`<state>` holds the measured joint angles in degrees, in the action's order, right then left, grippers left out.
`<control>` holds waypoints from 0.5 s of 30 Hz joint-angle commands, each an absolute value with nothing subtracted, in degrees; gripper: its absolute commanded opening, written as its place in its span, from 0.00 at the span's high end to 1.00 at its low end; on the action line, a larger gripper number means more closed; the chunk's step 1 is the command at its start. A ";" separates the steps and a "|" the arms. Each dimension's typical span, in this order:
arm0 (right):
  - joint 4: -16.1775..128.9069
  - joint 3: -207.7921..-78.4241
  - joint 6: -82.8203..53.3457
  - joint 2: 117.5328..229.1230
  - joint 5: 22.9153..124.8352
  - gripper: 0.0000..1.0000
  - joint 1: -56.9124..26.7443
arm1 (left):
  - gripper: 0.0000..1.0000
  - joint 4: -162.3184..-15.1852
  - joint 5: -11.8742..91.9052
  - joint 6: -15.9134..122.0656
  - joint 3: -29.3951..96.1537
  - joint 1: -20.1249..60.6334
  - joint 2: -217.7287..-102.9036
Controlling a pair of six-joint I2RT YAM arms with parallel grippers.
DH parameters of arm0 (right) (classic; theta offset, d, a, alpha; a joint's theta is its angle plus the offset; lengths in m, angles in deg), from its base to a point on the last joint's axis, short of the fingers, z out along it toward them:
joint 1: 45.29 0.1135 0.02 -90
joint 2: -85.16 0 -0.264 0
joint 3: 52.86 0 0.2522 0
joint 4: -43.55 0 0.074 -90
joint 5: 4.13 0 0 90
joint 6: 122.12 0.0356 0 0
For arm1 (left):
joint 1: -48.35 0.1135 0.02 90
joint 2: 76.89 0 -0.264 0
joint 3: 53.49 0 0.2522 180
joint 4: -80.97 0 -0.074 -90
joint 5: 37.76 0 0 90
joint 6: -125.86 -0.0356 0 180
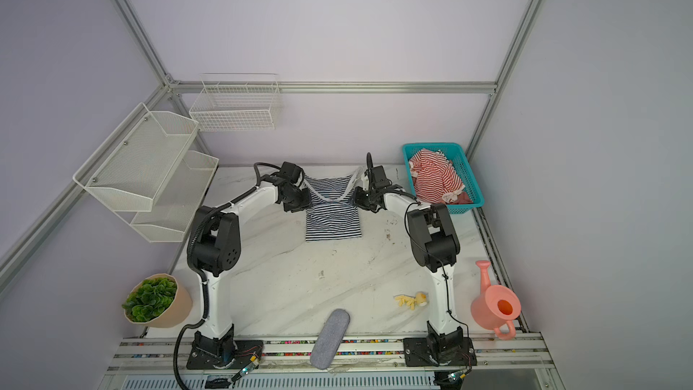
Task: Fold and stack tank tops
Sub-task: Fold the tank top at the top-center of the table.
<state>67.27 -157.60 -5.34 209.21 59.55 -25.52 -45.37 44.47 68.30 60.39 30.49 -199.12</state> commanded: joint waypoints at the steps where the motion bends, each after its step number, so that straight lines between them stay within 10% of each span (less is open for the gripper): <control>1: 66.15 -159.07 -3.49 212.00 58.30 0.63 -27.09 | 0.62 -46.51 43.51 70.21 67.17 31.73 -200.28; 15: 63.55 -143.86 -7.16 198.31 58.91 0.46 -29.47 | 0.51 -46.77 47.30 69.43 50.20 30.13 -183.34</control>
